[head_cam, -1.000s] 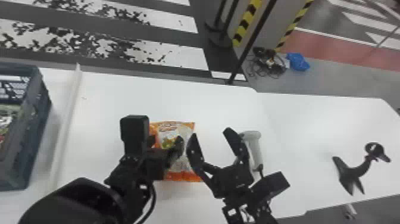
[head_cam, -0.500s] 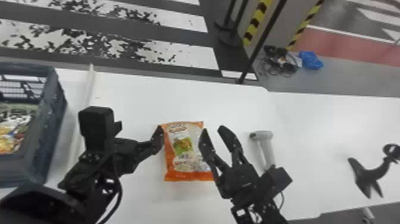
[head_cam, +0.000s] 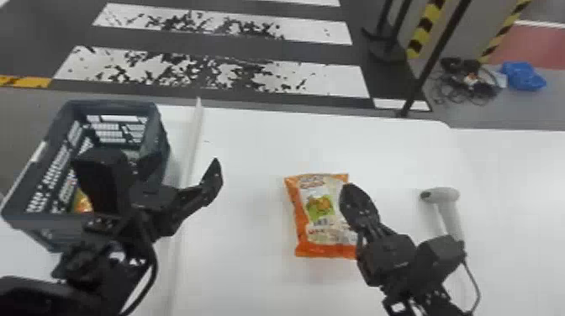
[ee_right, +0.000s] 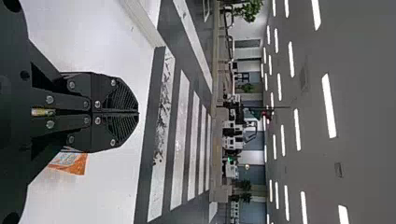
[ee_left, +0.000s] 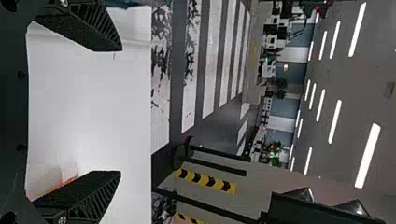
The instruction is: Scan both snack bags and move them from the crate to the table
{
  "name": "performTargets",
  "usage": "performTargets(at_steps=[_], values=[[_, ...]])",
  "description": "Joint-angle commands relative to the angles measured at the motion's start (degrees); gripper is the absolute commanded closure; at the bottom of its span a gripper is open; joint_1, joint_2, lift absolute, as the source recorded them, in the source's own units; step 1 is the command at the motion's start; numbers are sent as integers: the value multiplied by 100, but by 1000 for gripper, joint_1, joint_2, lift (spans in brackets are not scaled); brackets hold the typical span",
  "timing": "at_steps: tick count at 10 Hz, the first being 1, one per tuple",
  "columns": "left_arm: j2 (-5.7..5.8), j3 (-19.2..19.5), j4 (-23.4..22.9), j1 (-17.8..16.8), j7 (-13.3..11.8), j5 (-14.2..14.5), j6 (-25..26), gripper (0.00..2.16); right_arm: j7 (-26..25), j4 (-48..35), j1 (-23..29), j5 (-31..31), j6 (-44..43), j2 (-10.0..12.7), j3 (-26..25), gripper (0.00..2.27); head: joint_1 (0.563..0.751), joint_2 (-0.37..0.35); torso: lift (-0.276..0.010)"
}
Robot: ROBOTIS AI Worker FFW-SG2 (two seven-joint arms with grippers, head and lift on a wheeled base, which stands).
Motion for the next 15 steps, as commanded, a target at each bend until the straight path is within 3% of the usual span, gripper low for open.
performTargets(at_steps=[1, 2, 4, 7, 12, 13, 15], values=[[2, 483, -191, 280, -158, -47, -256, 53, 4, 108, -176, 63, 271, 0, 69, 2260, 695, -36, -88], [2, 720, -252, 395, -316, -47, -396, 53, 4, 240, -299, 98, 358, 0, 113, 2260, 695, -13, -88], [2, 1124, -287, 588, -878, -47, -871, 56, -5, 688, -615, 160, 499, 9, 157, 2260, 695, 57, -88], [2, 1230, -234, 676, -1212, 32, -959, 56, -75, 1664, -1107, 195, 446, 26, 121, 2260, 695, 80, -88], [2, 1230, -129, 685, -1221, 181, -959, 56, -128, 2719, -1503, 327, 60, 114, 148, 2260, 695, 63, -88], [2, 1230, -129, 685, -1221, 199, -959, 60, -155, 2552, -1433, 327, -28, 114, 130, 2260, 695, 64, -88], [2, 1230, -120, 685, -1221, 208, -959, 60, -172, 1453, -949, 327, -11, 114, 121, 2260, 695, 63, -88]])
